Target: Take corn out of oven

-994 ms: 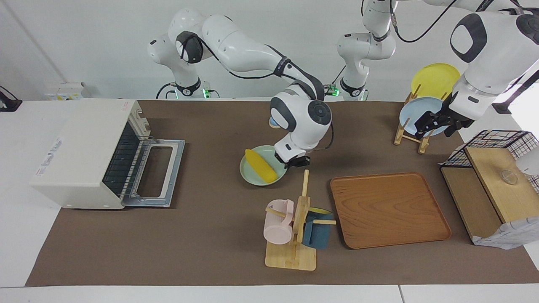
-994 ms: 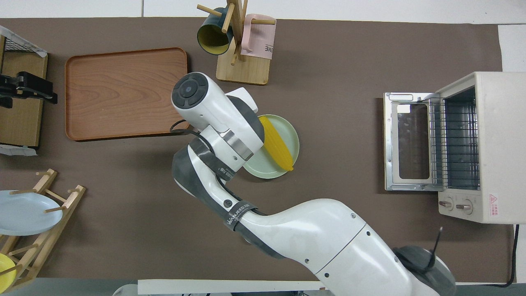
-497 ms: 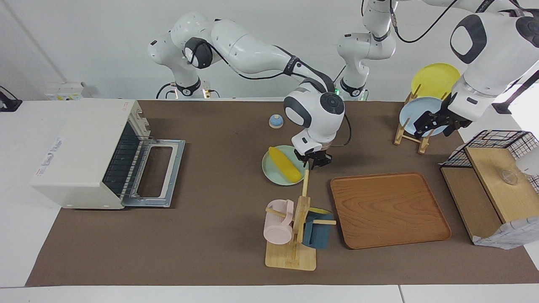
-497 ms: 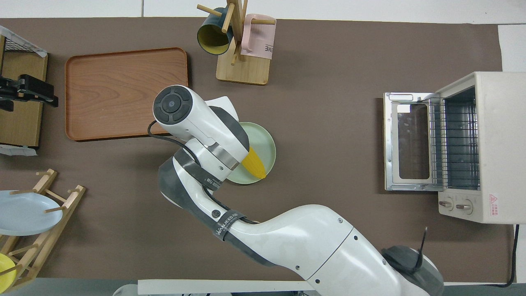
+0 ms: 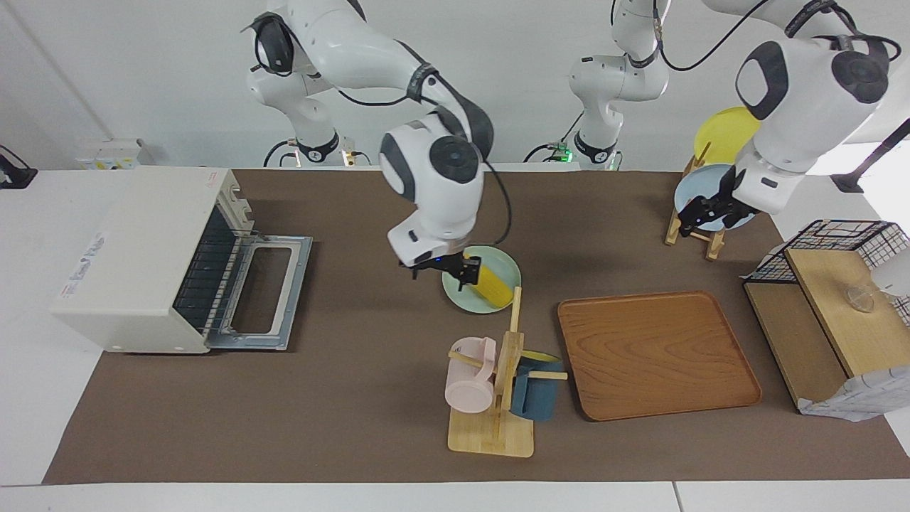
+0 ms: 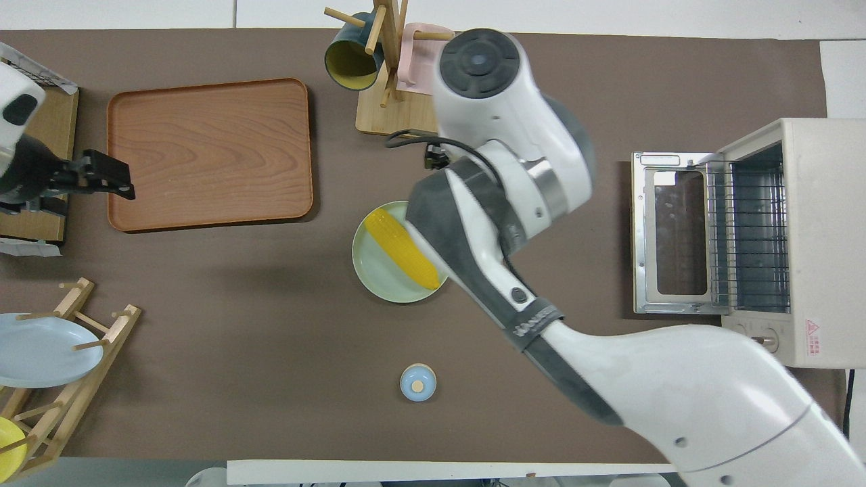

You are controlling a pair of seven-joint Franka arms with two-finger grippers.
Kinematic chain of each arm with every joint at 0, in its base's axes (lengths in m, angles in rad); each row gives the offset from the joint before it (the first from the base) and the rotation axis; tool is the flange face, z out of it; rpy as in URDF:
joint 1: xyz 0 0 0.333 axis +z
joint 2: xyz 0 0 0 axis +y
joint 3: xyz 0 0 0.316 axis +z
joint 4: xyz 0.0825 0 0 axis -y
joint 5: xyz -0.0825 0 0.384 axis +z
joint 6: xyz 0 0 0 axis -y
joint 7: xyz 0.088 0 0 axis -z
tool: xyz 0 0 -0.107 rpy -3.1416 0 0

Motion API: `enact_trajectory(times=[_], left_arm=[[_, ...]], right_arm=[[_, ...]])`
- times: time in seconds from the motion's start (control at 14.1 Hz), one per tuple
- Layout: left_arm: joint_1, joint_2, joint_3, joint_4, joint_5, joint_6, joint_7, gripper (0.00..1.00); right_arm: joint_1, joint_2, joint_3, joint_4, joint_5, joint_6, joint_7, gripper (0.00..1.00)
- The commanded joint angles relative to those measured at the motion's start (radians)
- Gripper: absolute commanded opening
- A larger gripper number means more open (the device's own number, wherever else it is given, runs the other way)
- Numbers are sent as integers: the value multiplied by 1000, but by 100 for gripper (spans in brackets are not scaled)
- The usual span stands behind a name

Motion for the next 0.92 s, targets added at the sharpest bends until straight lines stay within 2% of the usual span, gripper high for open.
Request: enact_trajectory(times=[0.0,0.14,0.21,0.28,0.43,0.64,0.85], left_arm=[[-159,-62,-1,-183,15,131,-329,100],[-297,-7,-2,-193,13,183,-553,100],[-369,14,-2,-203,15,241,-674,100],[-435,54,-2,-197,13,307,-767,100],[-501,123,-2,-179,15,407,-850,100],[-560,254,-2,-113,15,464,-851,100],[-595,357,-2,-67,7,511,-881,100]], right_arm=[[-96,-203,19,-448,-3,201,-142,58],[-169,-212,19,-481,-5,182,-231,14],[-191,-215,17,-490,-7,163,-273,2],[-211,-212,17,-512,-10,171,-281,0],[-216,-189,17,-522,-63,179,-281,0],[-231,-171,17,-523,-170,180,-290,0],[-245,-164,17,-521,-204,173,-322,0]])
